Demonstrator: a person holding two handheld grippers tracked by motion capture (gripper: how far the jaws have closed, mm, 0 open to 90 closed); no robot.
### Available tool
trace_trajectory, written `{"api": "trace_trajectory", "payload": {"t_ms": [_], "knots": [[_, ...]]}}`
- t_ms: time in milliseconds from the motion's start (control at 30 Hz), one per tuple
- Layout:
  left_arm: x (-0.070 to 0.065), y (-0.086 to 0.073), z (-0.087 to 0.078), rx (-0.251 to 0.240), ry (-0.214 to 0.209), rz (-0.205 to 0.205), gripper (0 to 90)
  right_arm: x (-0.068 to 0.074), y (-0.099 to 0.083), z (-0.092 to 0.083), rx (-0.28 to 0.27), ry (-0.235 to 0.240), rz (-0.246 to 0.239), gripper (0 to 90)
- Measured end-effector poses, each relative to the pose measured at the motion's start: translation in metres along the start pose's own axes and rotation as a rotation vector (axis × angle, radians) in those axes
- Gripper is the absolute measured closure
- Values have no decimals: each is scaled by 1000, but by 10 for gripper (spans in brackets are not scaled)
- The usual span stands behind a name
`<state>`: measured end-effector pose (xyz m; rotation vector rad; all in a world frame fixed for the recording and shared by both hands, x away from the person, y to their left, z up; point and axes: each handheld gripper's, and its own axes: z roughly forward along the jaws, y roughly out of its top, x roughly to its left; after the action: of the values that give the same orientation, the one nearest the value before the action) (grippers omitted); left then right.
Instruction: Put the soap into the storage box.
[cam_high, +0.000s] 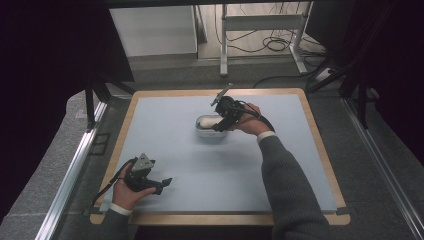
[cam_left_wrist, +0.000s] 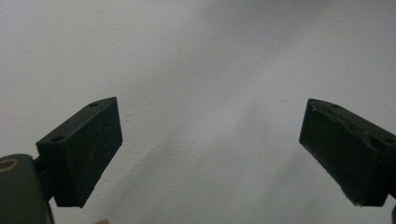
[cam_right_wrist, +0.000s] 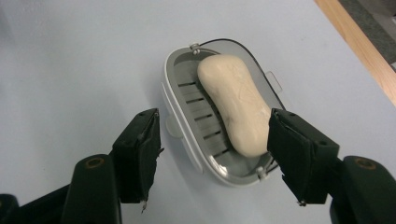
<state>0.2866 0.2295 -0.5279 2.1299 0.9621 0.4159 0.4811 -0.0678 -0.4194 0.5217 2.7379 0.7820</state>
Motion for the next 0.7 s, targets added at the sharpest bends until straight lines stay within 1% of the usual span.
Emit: {"api": "trace_trajectory", "payload": {"t_ms": [167, 233, 267, 333, 433, 600, 700], "knots": [[1, 0, -1, 0, 5, 0, 63, 4, -19, -11, -33, -41, 55, 322], [1, 0, -1, 0, 5, -1, 64, 6, -28, -16, -52, -49, 77, 319], [1, 0, 0, 0, 5, -1, 63, 8, -32, -19, -62, -57, 96, 317], [0, 0, -1, -1, 4, -2, 63, 10, -42, -25, -88, -77, 119, 313], [0, 0, -1, -4, 7, -6, 63, 16, -58, -32, -110, -101, 150, 295], [0, 0, 0, -5, 8, -6, 63, 28, -88, -44, -150, -128, 183, 277], [0, 0, -1, -5, 9, -8, 63, 37, -106, -50, -175, -146, 211, 272]]}}
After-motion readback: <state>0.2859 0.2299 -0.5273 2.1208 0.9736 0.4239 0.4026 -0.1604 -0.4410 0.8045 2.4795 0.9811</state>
